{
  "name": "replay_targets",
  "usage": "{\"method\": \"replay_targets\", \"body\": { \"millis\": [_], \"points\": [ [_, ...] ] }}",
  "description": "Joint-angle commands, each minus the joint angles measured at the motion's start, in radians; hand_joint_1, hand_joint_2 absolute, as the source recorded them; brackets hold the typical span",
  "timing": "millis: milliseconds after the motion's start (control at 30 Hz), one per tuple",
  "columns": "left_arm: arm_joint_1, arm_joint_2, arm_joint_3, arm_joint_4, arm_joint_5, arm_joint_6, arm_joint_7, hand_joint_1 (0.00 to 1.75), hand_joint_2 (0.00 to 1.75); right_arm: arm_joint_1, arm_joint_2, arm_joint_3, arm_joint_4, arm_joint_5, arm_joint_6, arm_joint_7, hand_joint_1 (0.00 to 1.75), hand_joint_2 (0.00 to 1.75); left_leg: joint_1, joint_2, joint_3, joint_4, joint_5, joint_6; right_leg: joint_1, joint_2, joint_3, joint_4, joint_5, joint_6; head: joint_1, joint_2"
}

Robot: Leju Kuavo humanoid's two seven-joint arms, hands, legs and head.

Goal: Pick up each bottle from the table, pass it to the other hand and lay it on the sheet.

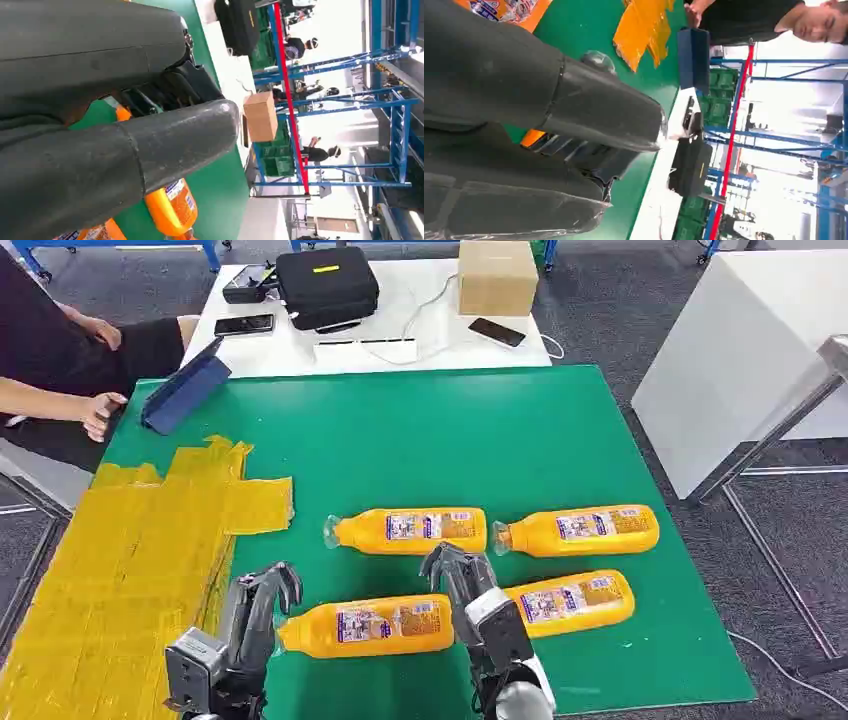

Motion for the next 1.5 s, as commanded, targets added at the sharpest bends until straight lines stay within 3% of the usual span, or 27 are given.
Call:
{"method": "replay_targets", "body": {
  "millis": [33, 100, 167, 200, 267, 400, 467, 667, 833, 867, 933, 967, 1000, 1133, 1200, 1267, 1500],
  "points": [
    [0.429, 0.04, 0.056, -0.443, 0.096, 0.167, -0.311, 0.0, 0.0, 0.316, -0.194, -0.012, -0.367, -0.242, -0.164, -0.255, 0.0, 0.0, 0.001, 0.003, 0.002, 0.001, -0.003, 0.0, 0.001, 0.001, 0.003, 0.0, -0.002, 0.0, 0.0, 0.0],
    [0.481, 0.04, 0.072, -0.496, 0.111, 0.154, -0.311, 0.0, 0.0, 0.357, -0.23, -0.007, -0.411, -0.254, -0.155, -0.251, 0.0, 0.0, 0.001, 0.007, 0.007, 0.003, -0.011, 0.0, 0.001, 0.004, 0.008, 0.0, -0.008, 0.001, 0.001, 0.0],
    [0.462, 0.023, 0.083, -0.453, 0.109, 0.118, -0.311, 0.0, 0.0, 0.332, -0.224, 0.004, -0.392, -0.244, -0.165, -0.252, 0.0, 0.0, 0.001, 0.006, 0.007, 0.004, -0.012, 0.0, 0.001, 0.003, 0.008, 0.001, -0.009, 0.001, 0.0, 0.0],
    [0.442, 0.015, 0.086, -0.428, 0.096, 0.111, -0.311, 0.0, 0.0, 0.314, -0.223, 0.015, -0.377, -0.233, -0.175, -0.255, 0.0, 0.0, 0.0, 0.007, 0.014, 0.0, -0.017, -0.001, 0.001, 0.003, 0.014, -0.003, -0.012, -0.001, 0.0, 0.0],
    [0.428, -0.006, 0.092, -0.397, 0.085, 0.101, -0.311, 0.0, 0.0, 0.298, -0.226, 0.028, -0.363, -0.223, -0.19, -0.255, 0.0, 0.0, -0.001, 0.002, 0.005, 0.002, -0.013, 0.001, -0.001, 0.001, 0.006, 0.0, -0.011, 0.003, 0.001, 0.0],
    [0.414, -0.004, 0.098, -0.38, 0.087, 0.101, -0.311, 0.0, 0.0, 0.284, -0.235, 0.045, -0.349, -0.213, -0.208, -0.253, 0.0, 0.0, -0.002, 0.002, 0.008, 0.0, -0.015, 0.001, -0.002, 0.002, 0.007, -0.001, -0.011, 0.003, 0.0, 0.0],
    [0.385, 0.046, 0.075, -0.384, 0.108, 0.141, -0.295, 0.0, 0.0, 0.254, -0.281, 0.062, -0.353, -0.229, -0.246, -0.231, 0.0, 0.0, -0.002, 0.002, 0.012, -0.001, -0.015, 0.001, -0.001, 0.001, 0.005, -0.002, -0.012, 0.002, 0.0, 0.0],
    [0.371, 0.053, 0.076, -0.392, 0.116, 0.152, -0.276, 0.0, 0.0, 0.245, -0.287, 0.055, -0.356, -0.24, -0.249, -0.22, 0.0, 0.0, -0.002, 0.002, 0.015, -0.001, -0.016, 0.001, -0.002, 0.001, 0.006, -0.002, -0.013, 0.001, 0.0, 0.0],
    [0.368, 0.103, 0.033, -0.421, 0.116, 0.178, -0.242, 0.0, 0.0, 0.269, -0.318, 0.065, -0.395, -0.182, -0.266, -0.218, 0.0, 0.0, -0.002, 0.001, 0.019, -0.002, -0.017, 0.001, -0.002, 0.0, 0.02, -0.003, -0.015, 0.001, 0.0, 0.0],
    [0.373, 0.11, 0.022, -0.433, 0.108, 0.177, -0.227, 0.0, 0.0, 0.273, -0.332, 0.083, -0.403, -0.161, -0.247, -0.204, 0.0, 1.75, -0.002, 0.001, 0.019, 0.0, -0.017, 0.001, -0.002, 0.0, 0.019, -0.002, -0.015, 0.001, 0.0, 0.0],
    [0.37, 0.126, 0.011, -0.429, 0.111, 0.175, -0.208, 0.0, 0.0, 0.271, -0.367, 0.125, -0.385, -0.029, -0.249, -0.088, 0.0, 1.75, -0.002, 0.001, 0.018, 0.0, -0.017, 0.001, -0.002, 0.001, 0.018, -0.002, -0.014, 0.001, 0.0, 0.0],
    [0.368, 0.126, 0.012, -0.425, 0.113, 0.175, -0.209, 0.0, 0.0, 0.269, -0.37, 0.137, -0.379, -0.017, -0.253, -0.082, 0.0, 1.75, -0.001, 0.003, 0.02, 0.0, -0.018, 0.001, -0.001, 0.001, 0.02, -0.003, -0.015, 0.001, 0.0, 0.0],
    [0.36, 0.136, 0.01, -0.413, 0.121, 0.158, -0.208, 0.0, 0.0, 0.24, -0.415, 0.193, -0.347, 0.088, -0.248, 0.006, 0.0, 1.75, -0.002, 0.001, 0.019, -0.001, -0.017, 0.001, -0.002, 0.001, 0.019, -0.002, -0.014, 0.001, 0.0, 0.0],
    [0.325, 0.143, 0.012, -0.372, 0.128, 0.131, -0.204, 0.0, 0.0, 0.119, -0.45, 0.302, -0.25, 0.236, -0.211, 0.142, 0.0, 1.75, -0.001, 0.006, 0.02, -0.003, -0.016, 0.001, -0.001, 0.004, 0.019, -0.004, -0.012, 0.001, 0.0, 0.0],
    [0.312, 0.147, 0.007, -0.352, 0.132, 0.122, -0.206, 0.0, 0.0, 0.072, -0.46, 0.341, -0.208, 0.263, -0.173, 0.18, 0.0, 1.75, -0.001, 0.006, 0.02, -0.003, -0.015, 0.001, -0.001, 0.004, 0.02, -0.005, -0.011, 0.001, 0.0, 0.0],
    [0.304, 0.107, 0.011, -0.351, 0.127, 0.099, -0.203, 0.0, 0.0, 0.029, -0.474, 0.391, -0.165, 0.292, -0.122, 0.218, 0.0, 1.75, -0.002, 0.005, 0.02, -0.003, -0.015, 0.001, -0.001, 0.004, 0.019, -0.004, -0.011, 0.001, 0.0, 0.0],
    [0.304, 0.102, 0.01, -0.356, 0.118, 0.091, -0.192, 0.0, 0.0, 0.011, -0.484, 0.424, -0.147, 0.31, -0.092, 0.235, 0.0, 1.75, -0.002, 0.002, 0.02, -0.002, -0.016, 0.001, -0.002, 0.002, 0.019, -0.003, -0.013, 0.001, 0.0, 0.0]
  ]
}}
